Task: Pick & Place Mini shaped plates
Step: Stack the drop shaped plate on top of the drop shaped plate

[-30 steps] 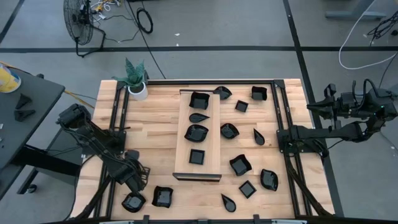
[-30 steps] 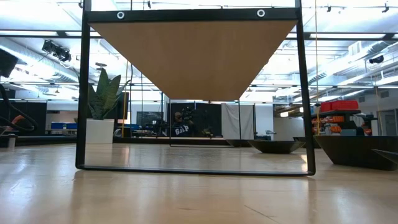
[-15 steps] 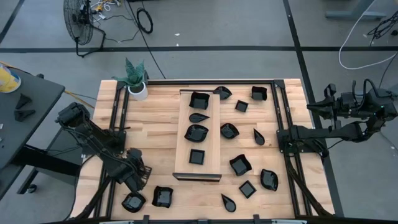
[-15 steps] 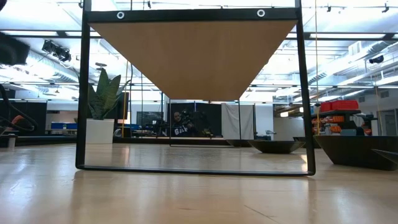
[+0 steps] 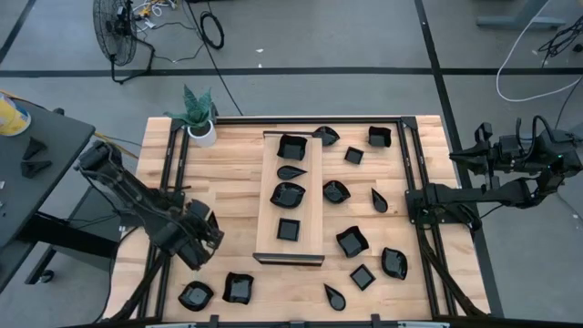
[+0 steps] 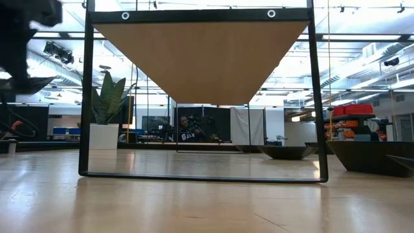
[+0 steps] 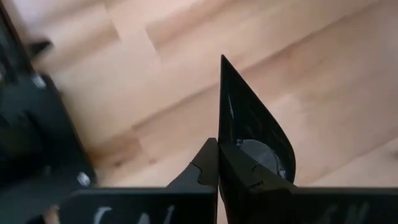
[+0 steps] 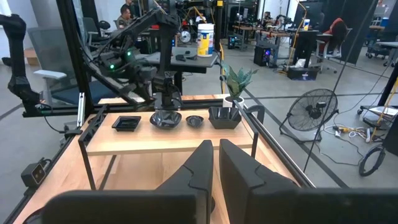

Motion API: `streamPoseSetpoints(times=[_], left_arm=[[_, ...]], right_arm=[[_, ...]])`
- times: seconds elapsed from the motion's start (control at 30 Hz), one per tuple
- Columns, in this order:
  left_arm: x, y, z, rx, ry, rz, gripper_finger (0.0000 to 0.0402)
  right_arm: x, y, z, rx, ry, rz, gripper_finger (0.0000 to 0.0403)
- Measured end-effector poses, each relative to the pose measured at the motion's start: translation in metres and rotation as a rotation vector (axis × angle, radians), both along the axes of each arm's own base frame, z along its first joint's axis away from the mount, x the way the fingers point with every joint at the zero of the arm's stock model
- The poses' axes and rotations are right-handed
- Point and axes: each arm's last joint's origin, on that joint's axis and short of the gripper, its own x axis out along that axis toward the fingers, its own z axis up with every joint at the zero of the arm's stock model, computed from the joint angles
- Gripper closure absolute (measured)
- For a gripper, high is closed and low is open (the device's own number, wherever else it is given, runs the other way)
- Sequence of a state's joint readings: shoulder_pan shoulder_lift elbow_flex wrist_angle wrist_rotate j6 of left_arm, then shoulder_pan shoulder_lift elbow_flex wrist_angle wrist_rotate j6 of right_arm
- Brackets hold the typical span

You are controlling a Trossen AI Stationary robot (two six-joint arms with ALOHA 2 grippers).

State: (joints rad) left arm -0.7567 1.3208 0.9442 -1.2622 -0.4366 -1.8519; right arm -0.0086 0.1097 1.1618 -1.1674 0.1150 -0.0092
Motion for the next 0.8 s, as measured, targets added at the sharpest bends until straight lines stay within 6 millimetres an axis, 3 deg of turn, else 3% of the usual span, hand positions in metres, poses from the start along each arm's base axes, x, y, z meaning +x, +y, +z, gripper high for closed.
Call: streamPoseSetpoints(times=[0.4,0.8], left_arm=[[0.032,0.031,0.047,0.228,-0.04,-0.243,0.0397],[0.071,0.089,0.096,0.452,0.082,-0.53,0.0397]], right_arm=[[0.0,0.0,0.0,0.0,-0.001,0.0,0.0369],[0.0,0.0,0.0,0.0,0.0,0.0,0.0369]])
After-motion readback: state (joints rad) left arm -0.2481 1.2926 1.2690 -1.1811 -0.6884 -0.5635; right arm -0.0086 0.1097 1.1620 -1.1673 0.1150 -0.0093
